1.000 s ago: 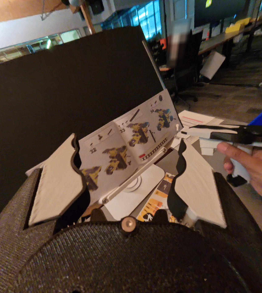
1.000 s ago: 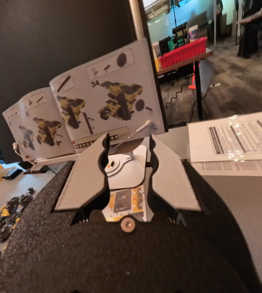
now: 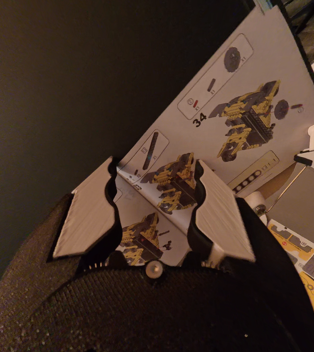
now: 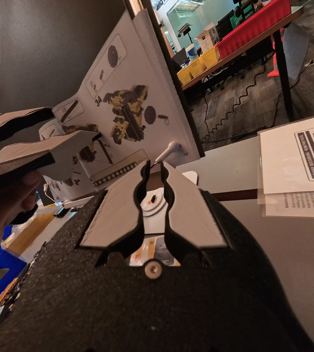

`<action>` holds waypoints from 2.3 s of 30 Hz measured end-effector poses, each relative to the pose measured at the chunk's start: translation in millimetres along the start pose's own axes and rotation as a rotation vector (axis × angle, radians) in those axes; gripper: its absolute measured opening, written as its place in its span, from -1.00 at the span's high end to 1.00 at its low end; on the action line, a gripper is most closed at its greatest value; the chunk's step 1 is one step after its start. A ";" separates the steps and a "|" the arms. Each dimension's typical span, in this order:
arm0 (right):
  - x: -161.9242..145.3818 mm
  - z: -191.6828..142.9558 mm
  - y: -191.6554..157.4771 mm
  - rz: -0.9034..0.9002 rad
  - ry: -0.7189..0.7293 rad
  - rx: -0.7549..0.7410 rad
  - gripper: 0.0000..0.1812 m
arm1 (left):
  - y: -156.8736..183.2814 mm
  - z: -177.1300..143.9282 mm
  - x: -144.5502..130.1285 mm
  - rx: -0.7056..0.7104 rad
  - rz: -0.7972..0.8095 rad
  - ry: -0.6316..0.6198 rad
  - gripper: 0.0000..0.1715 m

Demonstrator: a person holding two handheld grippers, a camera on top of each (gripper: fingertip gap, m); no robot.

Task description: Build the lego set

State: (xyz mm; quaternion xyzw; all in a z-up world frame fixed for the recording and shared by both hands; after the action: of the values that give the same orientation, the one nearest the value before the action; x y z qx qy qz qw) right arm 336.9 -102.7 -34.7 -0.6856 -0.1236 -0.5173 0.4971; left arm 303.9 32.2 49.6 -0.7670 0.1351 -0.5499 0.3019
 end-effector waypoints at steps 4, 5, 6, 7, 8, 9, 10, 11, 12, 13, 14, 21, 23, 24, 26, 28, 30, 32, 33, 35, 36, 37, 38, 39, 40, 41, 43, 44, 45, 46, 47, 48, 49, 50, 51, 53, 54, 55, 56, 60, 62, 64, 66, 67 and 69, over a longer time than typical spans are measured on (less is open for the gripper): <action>-0.5 -1.2 0.0 0.013 0.015 0.011 0.91 | -5.3 -3.3 -1.2 -0.004 -0.011 0.010 0.24; -0.8 -1.1 0.2 0.015 0.017 0.011 0.91 | -6.6 -5.1 -1.7 0.000 -0.005 0.014 0.27; -1.1 -1.0 0.5 0.015 0.017 0.010 0.91 | -8.3 -7.1 -2.2 0.007 0.001 0.018 0.29; -1.3 -0.8 0.7 0.014 0.017 0.010 0.91 | -10.2 -9.6 -2.8 0.014 0.001 0.026 0.32; -1.3 -0.6 0.9 0.012 0.015 0.011 0.91 | -12.6 -12.3 -3.5 0.020 -0.006 0.033 0.36; -1.2 -0.5 1.0 0.010 0.013 0.012 0.91 | -15.5 -15.1 -4.6 0.024 -0.017 0.040 0.39; -1.2 -0.4 1.0 0.008 0.012 0.012 0.91 | -18.9 -18.3 -5.8 0.027 -0.031 0.050 0.40; -1.1 -0.3 1.1 0.005 0.011 0.011 0.91 | -23.2 -21.9 -7.1 0.033 -0.046 0.060 0.41; -1.3 -0.3 1.1 0.002 0.010 0.010 0.91 | -28.1 -25.9 -8.9 0.043 -0.060 0.070 0.42; -1.3 -0.2 1.2 -0.001 0.011 0.009 0.91 | -33.3 -30.0 -11.3 0.053 -0.070 0.077 0.43; -1.3 -0.1 1.2 -0.004 0.012 0.007 0.91 | -38.0 -34.5 -13.8 0.058 -0.080 0.086 0.42; 18.0 -18.4 -7.8 -0.082 0.175 -0.062 0.45 | -59.3 -66.4 -30.3 0.031 -0.214 0.143 0.37; 20.0 -16.8 -19.0 -0.138 0.146 -0.034 0.43 | -62.0 -69.9 -36.9 0.021 -0.245 0.135 0.36; 19.0 -14.5 -25.3 -0.156 0.118 -0.008 0.39 | -62.6 -71.5 -39.7 0.013 -0.262 0.137 0.34; 14.8 -10.5 -41.2 -0.158 0.074 0.089 0.38 | -63.2 -76.0 -44.4 -0.008 -0.308 0.153 0.34; 12.1 -9.3 -56.9 -0.109 0.059 0.196 0.35 | -62.8 -82.1 -48.7 -0.038 -0.362 0.171 0.31; 11.6 -9.5 -71.9 -0.089 0.067 0.287 0.35 | -64.6 -90.0 -53.7 -0.060 -0.417 0.189 0.30; 7.5 -7.7 -83.8 -0.107 0.034 0.344 0.35 | -71.0 -98.9 -59.9 -0.062 -0.469 0.214 0.29; 5.3 -7.6 -91.0 -0.122 0.018 0.384 0.37 | -75.6 -103.3 -63.5 -0.062 -0.496 0.228 0.30; 0.9 -8.9 -106.6 -0.141 -0.011 0.470 0.41 | -85.4 -110.5 -72.0 -0.069 -0.557 0.248 0.30; -1.2 -10.5 -115.4 -0.153 -0.022 0.513 0.45 | -90.0 -113.3 -76.2 -0.083 -0.588 0.256 0.30; -3.8 -12.0 -124.4 -0.176 -0.036 0.548 0.49 | -93.7 -116.0 -80.2 -0.109 -0.620 0.263 0.30; -7.2 -13.3 -133.6 -0.212 -0.054 0.574 0.51 | -96.1 -118.7 -83.7 -0.148 -0.652 0.272 0.31; -11.3 -14.1 -142.6 -0.261 -0.077 0.590 0.52 | -96.9 -122.0 -86.6 -0.203 -0.682 0.285 0.31; -16.1 -14.1 -150.5 -0.316 -0.100 0.588 0.53 | -95.5 -126.2 -88.5 -0.277 -0.709 0.307 0.31; -20.7 -13.5 -157.0 -0.371 -0.119 0.571 0.53 | -93.8 -131.6 -87.3 -0.369 -0.731 0.353 0.31; -29.5 -11.4 -167.5 -0.450 -0.137 0.529 0.53 | -88.4 -152.6 -71.4 -0.672 -0.749 0.504 0.15; -33.9 -10.3 -171.9 -0.466 -0.143 0.516 0.52 | -87.7 -167.2 -64.3 -0.836 -0.761 0.556 0.06; -38.7 -9.4 -176.6 -0.469 -0.150 0.516 0.53 | -92.1 -176.6 -59.9 -0.922 -0.799 0.581 -0.10; -43.8 -8.2 -181.2 -0.466 -0.162 0.525 0.53 | -95.9 -185.2 -57.2 -0.977 -0.811 0.602 -0.17; -48.7 -6.6 -184.7 -0.463 -0.180 0.529 0.53 | -99.0 -189.9 -57.3 -0.993 -0.810 0.601 -0.17; -52.9 -4.8 -187.1 -0.467 -0.198 0.524 0.52 | -101.0 -188.7 -60.4 -0.965 -0.806 0.564 -0.19; -56.3 -3.4 -189.0 -0.480 -0.211 0.519 0.53 | -101.6 -182.9 -66.0 -0.910 -0.795 0.500 -0.18; -58.8 -2.7 -190.8 -0.498 -0.218 0.516 0.53 | -101.4 -175.0 -73.1 -0.847 -0.782 0.432 -0.06; -60.2 -2.2 -192.0 -0.516 -0.221 0.509 0.53 | -100.5 -167.3 -79.4 -0.798 -0.766 0.379 0.06; -61.4 -2.7 -193.4 -0.541 -0.224 0.500 0.53 | -97.0 -154.1 -88.9 -0.758 -0.761 0.310 0.44; -61.6 -3.3 -193.6 -0.551 -0.226 0.498 0.53 | -94.7 -150.2 -91.2 -0.771 -0.767 0.297 0.58; -61.3 -3.9 -193.1 -0.560 -0.226 0.493 0.52 | -92.5 -148.3 -91.8 -0.796 -0.779 0.298 0.71; -60.7 -4.7 -192.1 -0.567 -0.225 0.487 0.52 | -91.3 -147.2 -91.5 -0.816 -0.794 0.310 0.87; -53.5 -11.4 -189.9 -0.549 -0.214 0.486 0.47 | -87.6 -146.1 -87.7 -0.876 -0.843 0.373 1.00; -48.1 -16.5 -190.3 -0.546 -0.187 0.488 0.44 | -83.7 -146.4 -85.1 -0.907 -0.860 0.382 1.00; -43.7 -20.4 -192.3 -0.560 -0.156 0.488 0.41 | -80.3 -145.2 -82.2 -0.915 -0.883 0.390 1.00; -40.4 -21.9 -195.0 -0.576 -0.121 0.473 0.35 | -76.1 -144.2 -78.9 -0.932 -0.906 0.398 1.00; -39.8 -21.9 -196.6 -0.580 -0.103 0.464 0.31 | -73.7 -143.8 -77.3 -0.942 -0.921 0.401 1.00; -42.3 -19.8 -198.0 -0.589 -0.097 0.443 0.19 | -68.9 -143.8 -73.8 -0.978 -0.954 0.409 1.00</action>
State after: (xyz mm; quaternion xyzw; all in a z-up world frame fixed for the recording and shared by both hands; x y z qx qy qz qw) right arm 171.5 -10.1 39.1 -0.5202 -0.4478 -0.5658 0.4569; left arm 135.8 80.5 66.1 -0.6714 0.0699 -0.6315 -0.3815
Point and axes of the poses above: each gripper's, where its closed fingertips meet, z out along the fingers, x out of its top, y = z × x across the jaws, the point moved 5 cm from there along -z, back along the fingers, and after that the axes turned 2 degrees about y, right-handed, at the moved point
